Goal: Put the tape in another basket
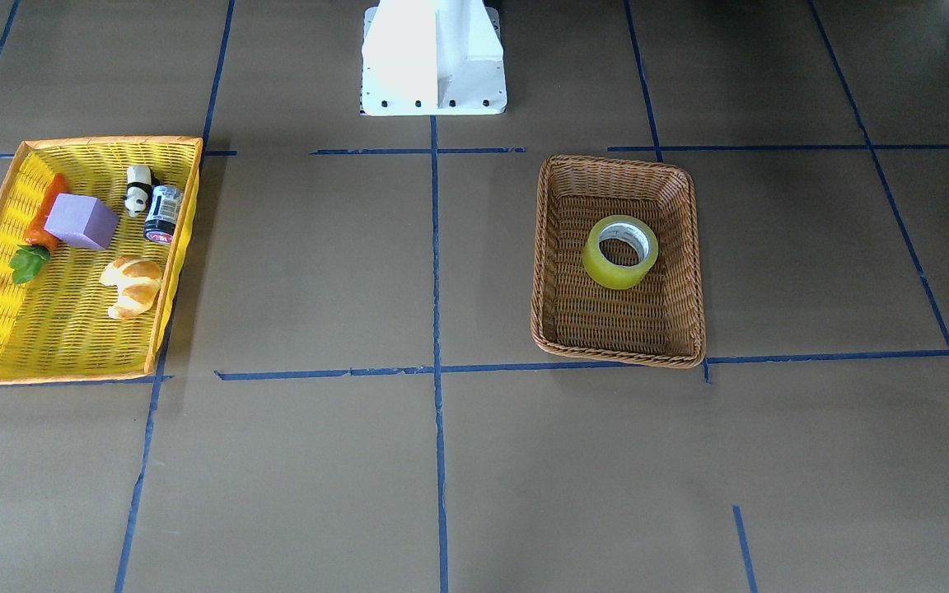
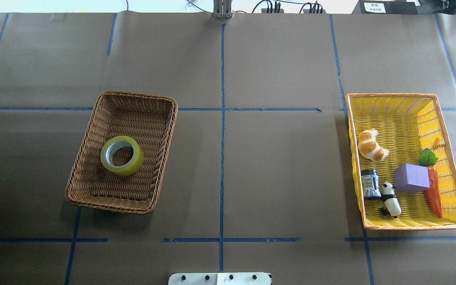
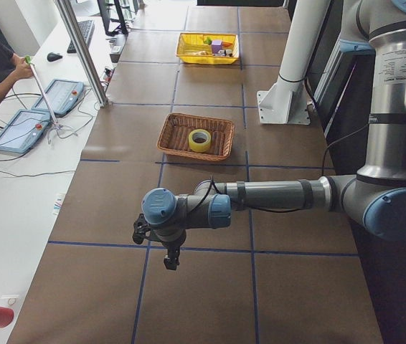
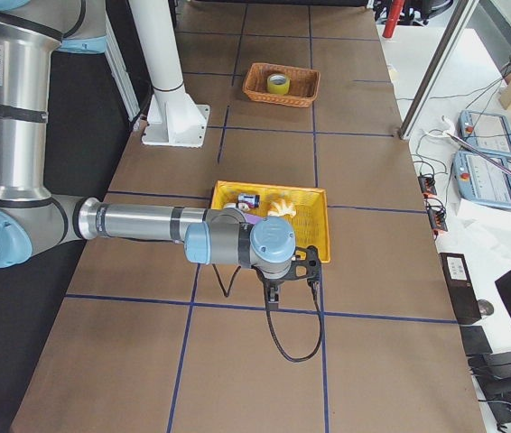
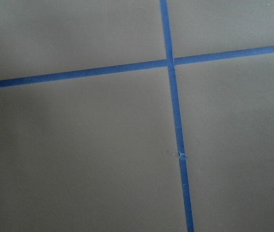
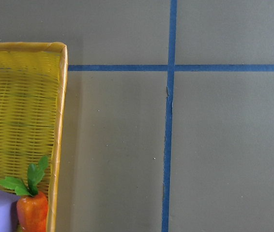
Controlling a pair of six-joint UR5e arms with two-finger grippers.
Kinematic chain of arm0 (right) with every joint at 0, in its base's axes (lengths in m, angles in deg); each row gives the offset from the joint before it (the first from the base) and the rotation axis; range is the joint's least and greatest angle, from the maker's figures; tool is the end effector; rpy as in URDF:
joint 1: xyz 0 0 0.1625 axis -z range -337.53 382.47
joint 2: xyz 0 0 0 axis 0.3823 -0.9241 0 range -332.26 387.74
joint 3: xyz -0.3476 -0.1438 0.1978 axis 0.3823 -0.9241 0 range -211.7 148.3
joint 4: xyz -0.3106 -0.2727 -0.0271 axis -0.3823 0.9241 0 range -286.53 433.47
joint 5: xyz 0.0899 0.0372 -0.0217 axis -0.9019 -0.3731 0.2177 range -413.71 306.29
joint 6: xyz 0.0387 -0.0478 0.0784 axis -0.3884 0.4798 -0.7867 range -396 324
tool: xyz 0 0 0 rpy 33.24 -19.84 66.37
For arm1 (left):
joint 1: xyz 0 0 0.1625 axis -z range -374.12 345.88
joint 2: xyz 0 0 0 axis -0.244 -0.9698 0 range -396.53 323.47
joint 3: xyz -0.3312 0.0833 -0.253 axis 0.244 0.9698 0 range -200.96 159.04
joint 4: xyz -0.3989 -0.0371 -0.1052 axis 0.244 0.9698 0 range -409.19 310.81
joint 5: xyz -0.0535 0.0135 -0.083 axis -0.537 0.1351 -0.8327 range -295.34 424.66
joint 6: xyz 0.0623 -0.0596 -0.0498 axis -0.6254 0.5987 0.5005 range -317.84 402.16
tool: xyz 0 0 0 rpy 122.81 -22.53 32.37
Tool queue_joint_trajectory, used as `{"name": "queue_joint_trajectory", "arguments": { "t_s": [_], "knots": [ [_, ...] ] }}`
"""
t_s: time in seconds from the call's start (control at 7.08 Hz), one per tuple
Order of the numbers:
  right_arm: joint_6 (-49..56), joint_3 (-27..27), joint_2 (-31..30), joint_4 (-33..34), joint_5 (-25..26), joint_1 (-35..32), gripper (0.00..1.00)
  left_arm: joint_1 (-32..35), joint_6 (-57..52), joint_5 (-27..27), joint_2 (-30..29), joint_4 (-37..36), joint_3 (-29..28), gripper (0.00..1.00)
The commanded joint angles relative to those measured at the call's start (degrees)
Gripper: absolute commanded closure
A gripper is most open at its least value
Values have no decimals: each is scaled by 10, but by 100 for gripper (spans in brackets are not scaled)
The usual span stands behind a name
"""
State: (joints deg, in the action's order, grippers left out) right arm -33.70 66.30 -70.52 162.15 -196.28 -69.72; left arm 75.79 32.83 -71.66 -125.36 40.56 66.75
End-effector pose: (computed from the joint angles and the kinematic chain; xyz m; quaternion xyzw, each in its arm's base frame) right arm 0.0706 -0.4296 0.6436 0.0256 -0.4421 -0.0048 0.8966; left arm -0.0605 -0.4778 0.6861 0.0020 0.3942 0.0627 0.9169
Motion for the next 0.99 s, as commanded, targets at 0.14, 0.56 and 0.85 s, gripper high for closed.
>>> {"name": "queue_joint_trajectory", "arguments": {
  "t_s": [0.14, 0.56, 0.85],
  "knots": [
    [2, -1, -1, 0, 2, 0, 0, 0, 1, 1, 0, 1, 3, 0],
    [7, -30, 1, -6, 5, 0, 0, 2, 1, 1, -1, 1, 3, 0],
    [7, -30, 1, -7, 5, -1, 0, 2, 1, 1, -1, 1, 4, 0]
  ]
}}
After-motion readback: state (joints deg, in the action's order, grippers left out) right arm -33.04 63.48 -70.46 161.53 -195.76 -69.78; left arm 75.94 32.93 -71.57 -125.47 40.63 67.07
